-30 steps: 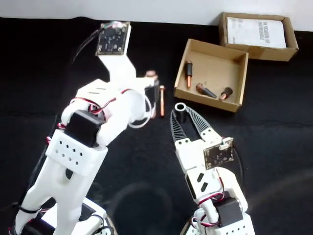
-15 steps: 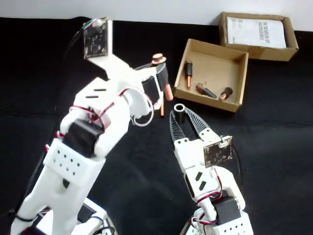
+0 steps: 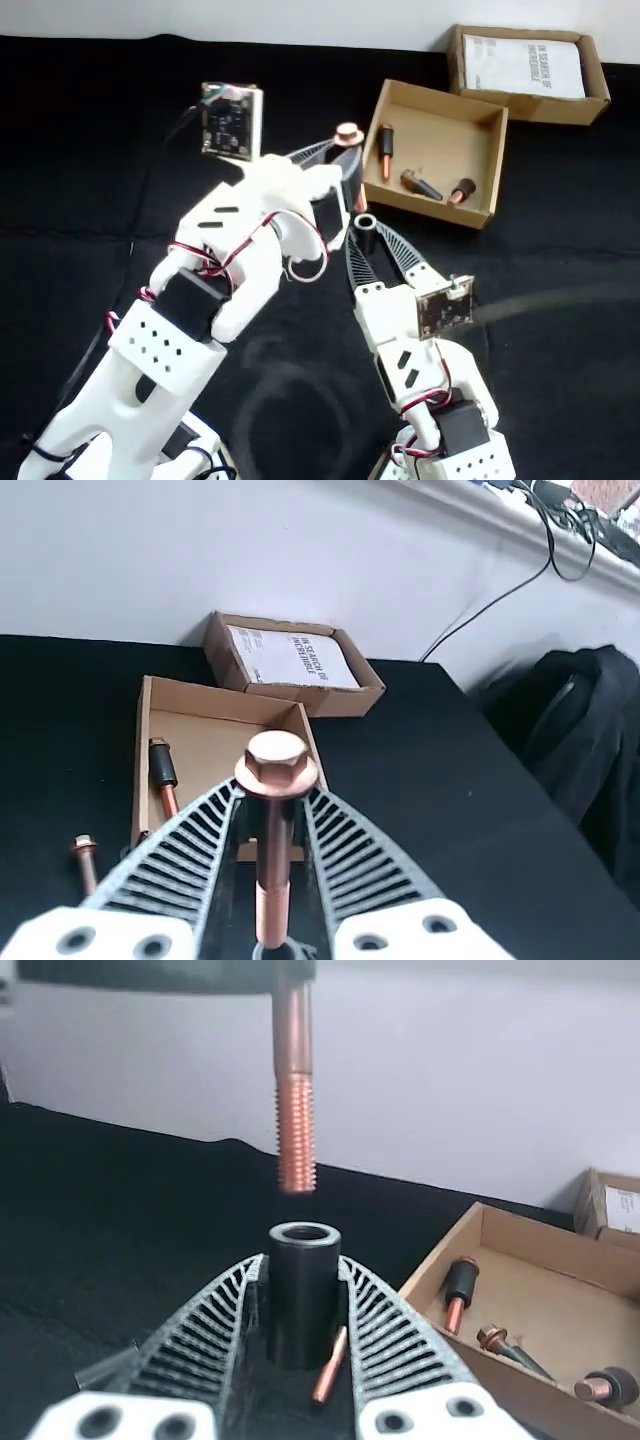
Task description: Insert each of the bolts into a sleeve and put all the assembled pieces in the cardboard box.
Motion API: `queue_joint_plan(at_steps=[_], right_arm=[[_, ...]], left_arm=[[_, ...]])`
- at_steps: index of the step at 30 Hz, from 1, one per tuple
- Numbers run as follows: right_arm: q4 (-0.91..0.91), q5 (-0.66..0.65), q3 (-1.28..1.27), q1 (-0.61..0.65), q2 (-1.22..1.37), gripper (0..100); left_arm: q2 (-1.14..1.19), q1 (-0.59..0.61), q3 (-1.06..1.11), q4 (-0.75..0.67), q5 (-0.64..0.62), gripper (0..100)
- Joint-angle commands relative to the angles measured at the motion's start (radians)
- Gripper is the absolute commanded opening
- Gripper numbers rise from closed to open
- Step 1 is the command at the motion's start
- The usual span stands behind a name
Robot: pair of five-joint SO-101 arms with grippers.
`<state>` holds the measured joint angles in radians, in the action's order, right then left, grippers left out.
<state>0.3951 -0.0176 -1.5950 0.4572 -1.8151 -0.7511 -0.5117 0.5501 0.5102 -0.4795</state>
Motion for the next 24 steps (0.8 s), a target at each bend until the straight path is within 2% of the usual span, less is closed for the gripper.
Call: queue_joint_plan(at_steps=[1, 18, 24], right_arm=[[-0.021, 0.006, 0.002, 0.005, 0.002, 0.8], [-0.021, 0.008, 0.012, 0.005, 0.002, 0.8], [-0.021, 0.006, 0.012, 0.002, 0.001, 0.8]], left_arm=[[-0.033, -0.036, -0.004, -0.026, 0.049, 1], [-0.031, -0.042, 0.025, -0.02, 0.04, 1], [-0.035, -0.05, 0.111, -0.02, 0.031, 1]])
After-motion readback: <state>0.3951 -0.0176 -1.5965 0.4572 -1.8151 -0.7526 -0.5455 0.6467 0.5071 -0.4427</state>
